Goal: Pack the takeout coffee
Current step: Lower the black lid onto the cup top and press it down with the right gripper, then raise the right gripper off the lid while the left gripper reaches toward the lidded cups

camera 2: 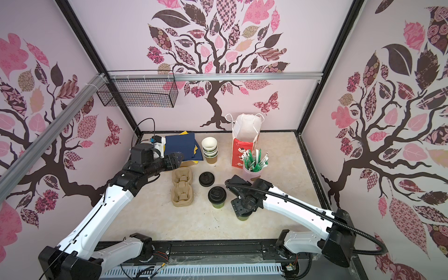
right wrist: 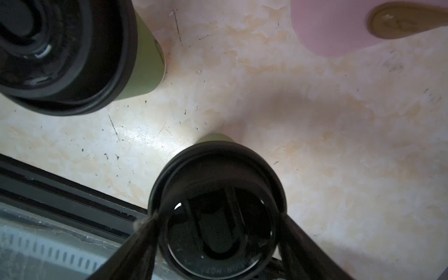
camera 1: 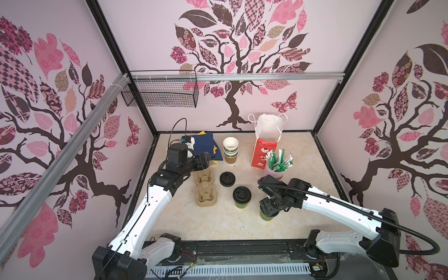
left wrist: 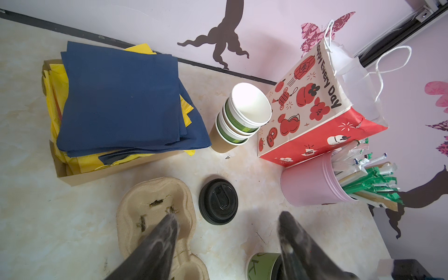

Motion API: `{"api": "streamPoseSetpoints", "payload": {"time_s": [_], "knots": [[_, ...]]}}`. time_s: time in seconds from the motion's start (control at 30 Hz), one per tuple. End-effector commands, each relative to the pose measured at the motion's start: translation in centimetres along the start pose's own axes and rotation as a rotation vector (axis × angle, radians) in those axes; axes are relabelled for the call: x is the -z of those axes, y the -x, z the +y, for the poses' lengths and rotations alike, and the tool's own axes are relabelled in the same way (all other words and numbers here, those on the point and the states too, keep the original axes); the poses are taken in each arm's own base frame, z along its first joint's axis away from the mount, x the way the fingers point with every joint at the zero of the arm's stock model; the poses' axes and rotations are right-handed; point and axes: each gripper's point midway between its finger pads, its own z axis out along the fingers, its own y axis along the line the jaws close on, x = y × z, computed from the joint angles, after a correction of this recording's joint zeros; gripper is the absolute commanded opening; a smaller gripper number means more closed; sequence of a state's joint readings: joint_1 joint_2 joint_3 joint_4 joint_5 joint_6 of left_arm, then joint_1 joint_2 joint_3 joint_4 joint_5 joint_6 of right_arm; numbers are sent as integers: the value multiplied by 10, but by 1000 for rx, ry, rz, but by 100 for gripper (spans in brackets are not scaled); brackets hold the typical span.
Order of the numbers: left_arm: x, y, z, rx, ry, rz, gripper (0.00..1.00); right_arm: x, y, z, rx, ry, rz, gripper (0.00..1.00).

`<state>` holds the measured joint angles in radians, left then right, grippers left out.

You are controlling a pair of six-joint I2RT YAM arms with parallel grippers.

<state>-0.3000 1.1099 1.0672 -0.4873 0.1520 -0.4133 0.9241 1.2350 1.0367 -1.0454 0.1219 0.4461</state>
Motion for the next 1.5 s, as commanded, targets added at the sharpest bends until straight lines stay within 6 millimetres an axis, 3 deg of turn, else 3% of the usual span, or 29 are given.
{"api": "streamPoseSetpoints", "payload": {"time_s": [0.0, 0.4, 0.6, 0.7, 0.83, 0.97, 1.07, 1.27, 1.47], "knots": [[7, 18, -13, -31, -39, -48, 69, 18, 4, 3, -18, 17, -4, 80], [5, 17, -14, -36, -39, -42, 69, 16, -1, -1, -31, 7, -12, 81], [6, 20, -20, -47, -57, -43, 69, 37, 17, 3, -34, 27, -71, 82], [6, 17, -35, -95, -98, -29, 66, 55, 26, -2, -69, 15, -121, 81], [8, 3, -70, -189, -185, 13, 61, 74, 19, -22, -162, -44, -139, 78], [9, -33, -123, -324, -321, 81, 58, 82, -5, -51, -326, -83, -88, 71], [9, -70, -161, -446, -432, 141, 55, 81, -18, -61, -455, -33, -83, 68], [8, -131, -217, -617, -616, 244, 49, 64, -34, -48, -567, 99, -59, 62], [1, -183, -246, -748, -719, 344, 44, 52, -49, -39, -618, 180, -45, 52]]}}
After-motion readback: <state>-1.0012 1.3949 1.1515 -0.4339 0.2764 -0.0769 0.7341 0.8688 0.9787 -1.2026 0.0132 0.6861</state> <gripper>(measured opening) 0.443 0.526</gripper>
